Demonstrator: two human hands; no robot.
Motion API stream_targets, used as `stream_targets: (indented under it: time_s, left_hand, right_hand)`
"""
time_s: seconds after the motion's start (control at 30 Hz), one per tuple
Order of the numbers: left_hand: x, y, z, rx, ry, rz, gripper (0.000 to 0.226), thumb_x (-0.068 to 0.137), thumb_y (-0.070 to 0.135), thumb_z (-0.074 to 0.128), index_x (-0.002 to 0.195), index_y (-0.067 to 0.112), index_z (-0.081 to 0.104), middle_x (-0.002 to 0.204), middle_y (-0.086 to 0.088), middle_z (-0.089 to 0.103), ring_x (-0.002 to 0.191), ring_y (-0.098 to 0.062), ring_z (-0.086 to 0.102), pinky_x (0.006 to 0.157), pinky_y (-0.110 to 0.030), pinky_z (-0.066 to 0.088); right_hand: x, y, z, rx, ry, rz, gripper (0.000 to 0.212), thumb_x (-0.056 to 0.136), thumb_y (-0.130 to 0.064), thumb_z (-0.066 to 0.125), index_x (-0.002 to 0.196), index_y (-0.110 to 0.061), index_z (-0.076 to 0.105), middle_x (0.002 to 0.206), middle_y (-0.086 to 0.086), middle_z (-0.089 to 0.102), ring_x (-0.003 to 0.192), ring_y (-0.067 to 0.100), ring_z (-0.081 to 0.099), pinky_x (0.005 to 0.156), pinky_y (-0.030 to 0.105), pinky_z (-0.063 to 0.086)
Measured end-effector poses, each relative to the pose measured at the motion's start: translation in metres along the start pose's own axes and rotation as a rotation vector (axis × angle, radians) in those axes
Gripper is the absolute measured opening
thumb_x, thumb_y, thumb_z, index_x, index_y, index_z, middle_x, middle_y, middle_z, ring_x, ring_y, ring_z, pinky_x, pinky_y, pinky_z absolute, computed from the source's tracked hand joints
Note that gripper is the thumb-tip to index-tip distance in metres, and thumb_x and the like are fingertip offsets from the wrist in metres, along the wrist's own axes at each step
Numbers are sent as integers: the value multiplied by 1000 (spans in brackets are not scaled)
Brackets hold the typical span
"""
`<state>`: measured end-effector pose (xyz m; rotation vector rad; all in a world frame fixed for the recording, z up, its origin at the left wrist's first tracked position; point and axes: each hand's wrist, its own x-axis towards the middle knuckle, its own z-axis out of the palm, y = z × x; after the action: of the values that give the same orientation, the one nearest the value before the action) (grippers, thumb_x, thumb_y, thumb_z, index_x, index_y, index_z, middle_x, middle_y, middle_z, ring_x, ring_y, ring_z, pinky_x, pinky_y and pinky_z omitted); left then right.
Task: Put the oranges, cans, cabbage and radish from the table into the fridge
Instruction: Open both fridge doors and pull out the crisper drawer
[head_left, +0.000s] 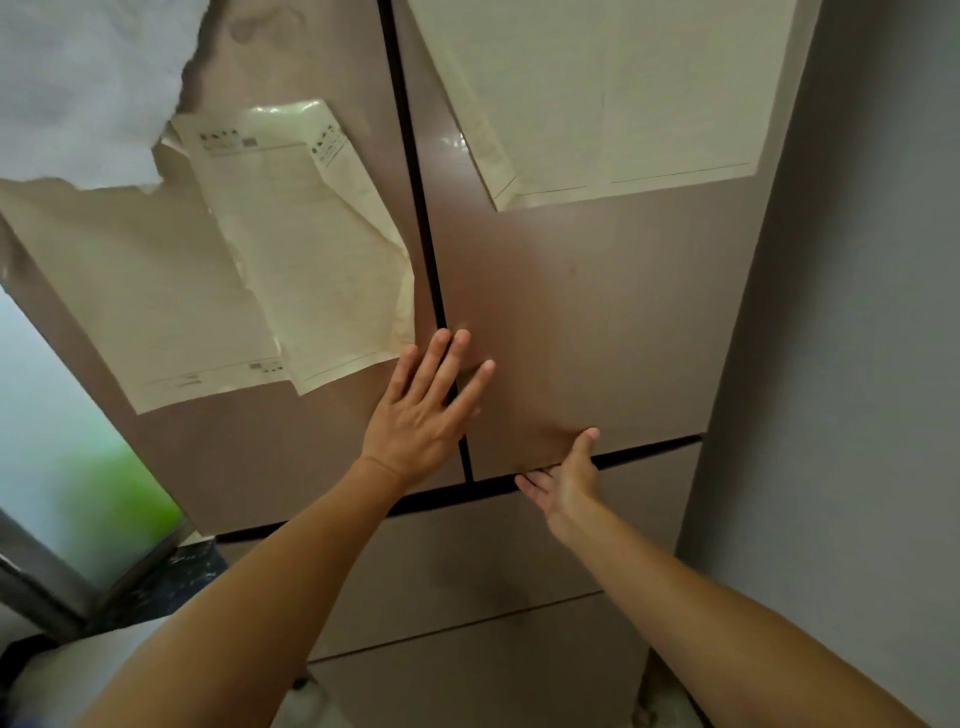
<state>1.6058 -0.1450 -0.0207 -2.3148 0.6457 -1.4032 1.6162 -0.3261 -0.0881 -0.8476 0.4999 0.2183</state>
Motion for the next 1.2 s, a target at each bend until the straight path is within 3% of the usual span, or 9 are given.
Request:
stream_targets:
  time_s: [0.17,0.27,0.47,0.6,0.73,0.87,1.0,1.1,1.2]
  left_hand:
    - [-2,2,-24,-87,-51,42,52,98,31,51,146,17,37,156,-17,18,145,-32,17,115,-54,21]
    - [-3,6,-49,-123,-76,133,52,97,29,51,146,15,38,156,-16,16,146,-32,15,113,-56,24]
    - [1,44,-116,-234,-138,302,59,93,26,47,148,15,29,159,-13,6,147,-32,3,117,-53,15]
    - [-1,72,-147,-312,-225,217,60,95,30,49,148,12,27,158,-19,13,146,-34,11,117,-47,20]
    - [-1,82,-169,-363,-267,133,54,92,27,53,141,10,39,152,-20,31,141,-35,29,111,-46,30]
    - [20,90,-185,-452,-270,20,49,91,23,56,136,8,45,148,-21,37,136,-36,37,107,-49,39]
    - [57,96,-190,-592,-262,-190,46,95,25,50,137,8,43,143,-16,42,130,-31,41,105,-44,37]
    - [75,106,-177,-608,-439,-211,42,96,30,45,134,13,44,132,-11,47,117,-28,47,95,-42,41]
    - [80,124,-161,-611,-615,-184,44,96,36,45,135,16,41,138,-12,41,122,-30,44,98,-45,40]
  right_hand:
    - [-15,-1,-9,-77,-13,1,70,91,-69,27,130,-15,49,115,13,64,89,28,64,61,32,49]
    - [-29,2,-20,-104,-25,-12,69,92,-68,29,128,-13,51,112,11,65,87,27,64,60,31,48]
    - [-76,4,-61,-136,-17,-97,51,97,-55,37,129,-18,50,117,10,61,101,27,59,83,45,52]
    - [-116,-9,-98,-194,61,-161,30,98,-44,46,112,-20,60,109,13,67,100,31,65,89,53,53]
    - [-150,-25,-144,-208,177,-216,30,98,-36,50,120,-19,60,114,13,66,100,28,64,72,38,55]
    - [-188,-53,-184,-299,287,-258,27,101,-31,45,115,-13,60,103,12,64,89,27,63,65,37,52]
    - [-223,-74,-210,-791,597,-660,29,95,-25,56,117,-6,59,105,10,62,95,27,59,85,36,50]
    - [-247,-84,-207,-1139,540,-1054,23,94,-22,57,116,-15,59,105,0,56,96,18,55,79,29,46]
    - [-246,-100,-201,-1583,446,-1419,28,86,-20,65,113,-12,62,111,5,59,102,22,55,82,37,53]
